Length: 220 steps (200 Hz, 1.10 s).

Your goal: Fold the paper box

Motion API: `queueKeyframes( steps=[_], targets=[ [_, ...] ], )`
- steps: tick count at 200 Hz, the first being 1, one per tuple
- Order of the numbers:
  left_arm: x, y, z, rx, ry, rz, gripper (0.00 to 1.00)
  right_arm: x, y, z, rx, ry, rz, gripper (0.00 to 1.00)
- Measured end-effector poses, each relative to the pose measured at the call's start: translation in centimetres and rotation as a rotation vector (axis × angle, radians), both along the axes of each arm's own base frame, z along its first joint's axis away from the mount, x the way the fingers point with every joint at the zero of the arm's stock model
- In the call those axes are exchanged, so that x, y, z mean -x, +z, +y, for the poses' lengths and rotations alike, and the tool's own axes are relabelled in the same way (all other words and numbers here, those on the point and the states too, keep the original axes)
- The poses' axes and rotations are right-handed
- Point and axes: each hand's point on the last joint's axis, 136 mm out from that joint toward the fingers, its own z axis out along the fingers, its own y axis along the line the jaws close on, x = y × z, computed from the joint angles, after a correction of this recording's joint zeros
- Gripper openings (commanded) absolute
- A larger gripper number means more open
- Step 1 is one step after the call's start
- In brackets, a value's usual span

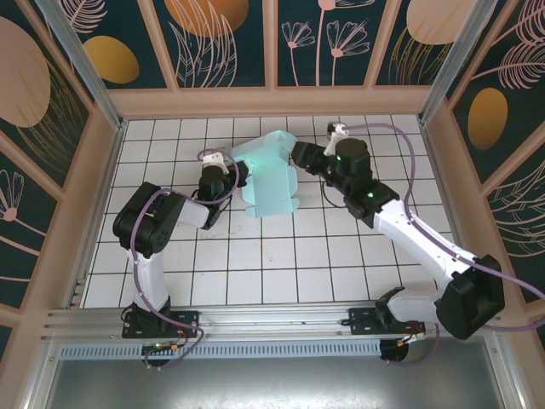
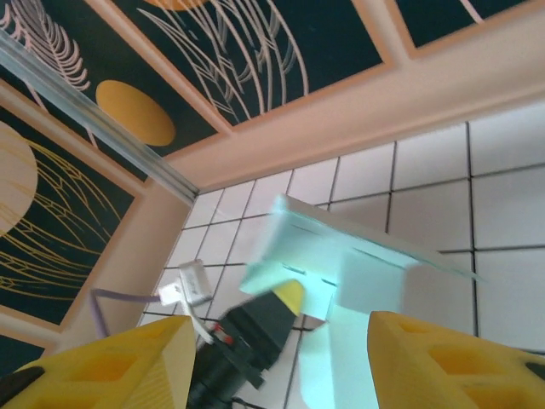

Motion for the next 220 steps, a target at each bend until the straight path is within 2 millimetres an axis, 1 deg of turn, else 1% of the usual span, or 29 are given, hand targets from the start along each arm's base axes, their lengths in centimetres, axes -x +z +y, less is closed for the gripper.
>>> queueKeyframes(
  steps=[16,23,37,58,67,86,114,138,165,220],
  targets=[
    [-0.1,-0.1,0.2,-0.008,0.012,0.002,0.0,-0.7,1.8,2.0,0.027,0.01,-0.015,0.56],
    [-0.2,-0.1,0.3,-0.012,0.016,0.002,0.0,-1.2,2.3,2.8,0.041,0.011,-0.016,0.56],
    [-0.2,-0.2,0.3,-0.015,0.019,0.005,0.0,-2.1,2.6,4.5,0.071,0.01,-0.005,0.55],
    [-0.2,-0.2,0.4,-0.022,0.022,0.002,0.0,-3.7,1.6,6.6,0.124,-0.004,0.039,0.52],
    [-0.2,-0.2,0.4,-0.025,0.023,0.004,0.0,-4.4,0.8,7.5,0.152,-0.009,0.064,0.51],
    [-0.2,-0.3,0.6,-0.035,0.031,0.008,0.0,-5.4,-1.2,8.7,0.202,-0.022,0.116,0.46],
    [-0.3,0.1,0.7,-0.045,0.036,0.0,0.0,-6.1,-4.2,9.2,0.257,-0.043,0.193,0.38],
    [-0.3,0.1,0.7,-0.053,0.035,-0.001,0.0,-6.4,-5.7,9.0,0.284,-0.064,0.236,0.33],
    [-0.3,0.0,0.7,-0.056,0.034,0.001,0.0,-6.6,-6.2,9.1,0.292,-0.075,0.257,0.31],
    [-0.3,0.0,0.7,-0.058,0.033,0.0,0.0,-6.7,-6.4,8.9,0.275,-0.092,0.282,0.26]
  ],
)
